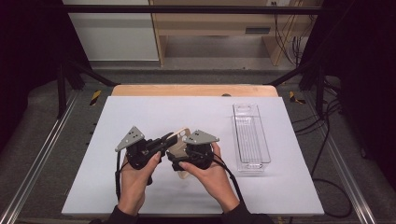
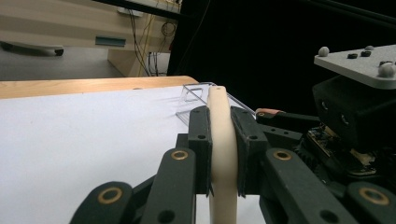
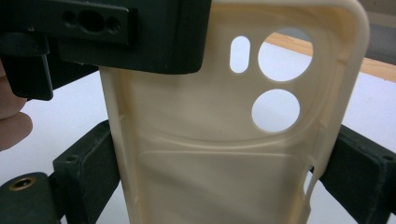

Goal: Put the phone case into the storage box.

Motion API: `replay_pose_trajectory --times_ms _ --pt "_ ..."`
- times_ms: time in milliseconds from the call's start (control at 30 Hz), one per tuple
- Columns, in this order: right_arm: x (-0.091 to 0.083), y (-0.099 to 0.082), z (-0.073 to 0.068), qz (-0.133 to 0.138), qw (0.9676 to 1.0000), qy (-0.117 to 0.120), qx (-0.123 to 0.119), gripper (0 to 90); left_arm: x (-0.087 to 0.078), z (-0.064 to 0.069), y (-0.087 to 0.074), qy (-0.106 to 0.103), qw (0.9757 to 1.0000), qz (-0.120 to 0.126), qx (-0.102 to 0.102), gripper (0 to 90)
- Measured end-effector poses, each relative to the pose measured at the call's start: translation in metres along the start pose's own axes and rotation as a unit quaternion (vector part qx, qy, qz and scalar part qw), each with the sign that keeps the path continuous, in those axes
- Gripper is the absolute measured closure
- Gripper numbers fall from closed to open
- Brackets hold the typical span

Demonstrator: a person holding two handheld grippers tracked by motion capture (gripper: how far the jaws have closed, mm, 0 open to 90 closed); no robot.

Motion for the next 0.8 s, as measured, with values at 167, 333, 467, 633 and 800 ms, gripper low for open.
replay_pose_trajectory --times_ms 167,333,467,633,800 --pt "0.0021 -0.0005 -0.0002 -0.008 1.0 0.0 0.003 10.2 -0.0004 -0.0015 -0.0012 0.001 1.0 -0.001 -0.002 79.2" --pt "0.001 -0.0035 -0.0017 -0.022 0.9997 -0.001 0.007 10.9 -0.0012 -0.0004 -0.0047 0.003 1.0 -0.005 0.0 79.1" --pt "0.0011 -0.004 -0.0022 -0.029 0.9995 -0.003 0.013 11.6 -0.0015 -0.0008 -0.0041 0.003 1.0 -0.003 -0.003 79.1" --pt "0.0007 -0.0015 -0.0025 -0.029 0.9995 -0.007 0.01 12.3 -0.0019 -0.0019 -0.0024 0.005 0.9999 -0.001 -0.011 79.0" --pt "-0.0014 0.001 -0.0025 -0.031 0.9994 -0.013 0.003 12.5 -0.0059 -0.0011 0.0008 0.006 0.9999 0.008 -0.01 77.7"
Point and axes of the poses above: each handheld gripper's, and its own axes: x roughly forward along the jaws, y roughly out of its top, z roughly to its right, the point moved 10 cm from there along x, roughly forward along the jaws, and after that the axes turned 4 degrees about y, right-handed, at the moved point
